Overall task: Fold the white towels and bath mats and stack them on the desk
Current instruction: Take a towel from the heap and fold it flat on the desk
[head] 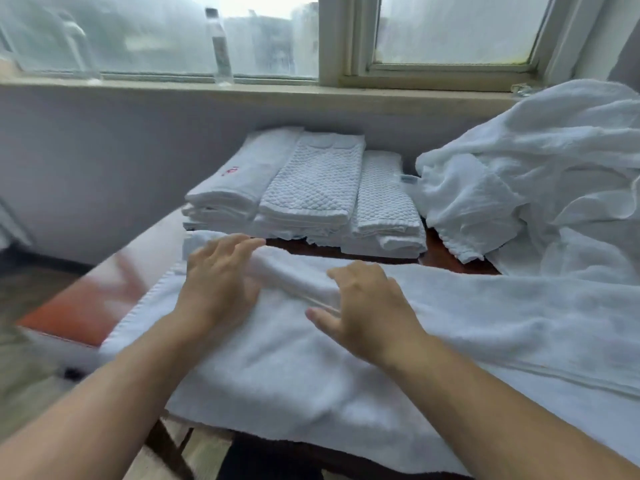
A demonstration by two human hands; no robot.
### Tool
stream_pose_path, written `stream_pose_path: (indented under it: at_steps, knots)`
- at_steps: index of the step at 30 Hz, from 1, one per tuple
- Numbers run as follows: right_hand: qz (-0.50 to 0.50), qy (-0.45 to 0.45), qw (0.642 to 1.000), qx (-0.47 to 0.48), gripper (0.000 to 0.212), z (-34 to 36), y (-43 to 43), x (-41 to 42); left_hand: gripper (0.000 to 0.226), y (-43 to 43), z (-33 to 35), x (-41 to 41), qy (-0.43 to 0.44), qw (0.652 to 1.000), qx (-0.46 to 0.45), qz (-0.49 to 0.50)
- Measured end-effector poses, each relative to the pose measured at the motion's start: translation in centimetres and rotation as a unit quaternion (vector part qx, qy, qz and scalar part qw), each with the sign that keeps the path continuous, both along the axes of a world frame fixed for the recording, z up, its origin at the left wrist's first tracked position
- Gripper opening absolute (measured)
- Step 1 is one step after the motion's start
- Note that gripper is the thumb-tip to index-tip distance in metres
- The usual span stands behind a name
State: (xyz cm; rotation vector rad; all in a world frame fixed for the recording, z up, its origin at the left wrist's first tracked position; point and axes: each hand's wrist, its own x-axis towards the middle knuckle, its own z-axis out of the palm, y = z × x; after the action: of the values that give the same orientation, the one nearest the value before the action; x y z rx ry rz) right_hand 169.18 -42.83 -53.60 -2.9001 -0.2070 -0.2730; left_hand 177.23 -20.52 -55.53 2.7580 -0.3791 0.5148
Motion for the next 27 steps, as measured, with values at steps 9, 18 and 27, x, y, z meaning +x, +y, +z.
stream_pose_path:
  at_steps: [9, 18, 27]
  knots:
    - [-0.04, -0.096, 0.994, -0.021, 0.016, -2.1, 4.0, 3.1, 0.076, 2.9, -1.8, 3.4, 0.089, 0.965, -0.118, 0.215]
    - [-0.048, -0.157, 0.984, 0.069, 0.038, -2.9, 3.6, 3.8, 0.066, 5.1, 0.8, 6.4, 0.162, 0.86, -0.425, 0.23]
    - [-0.059, -0.246, 0.965, 0.069, 0.048, -2.6, 3.5, 3.5, 0.022, 5.6, 2.5, 5.7, 0.095, 0.863, -0.466, 0.169]
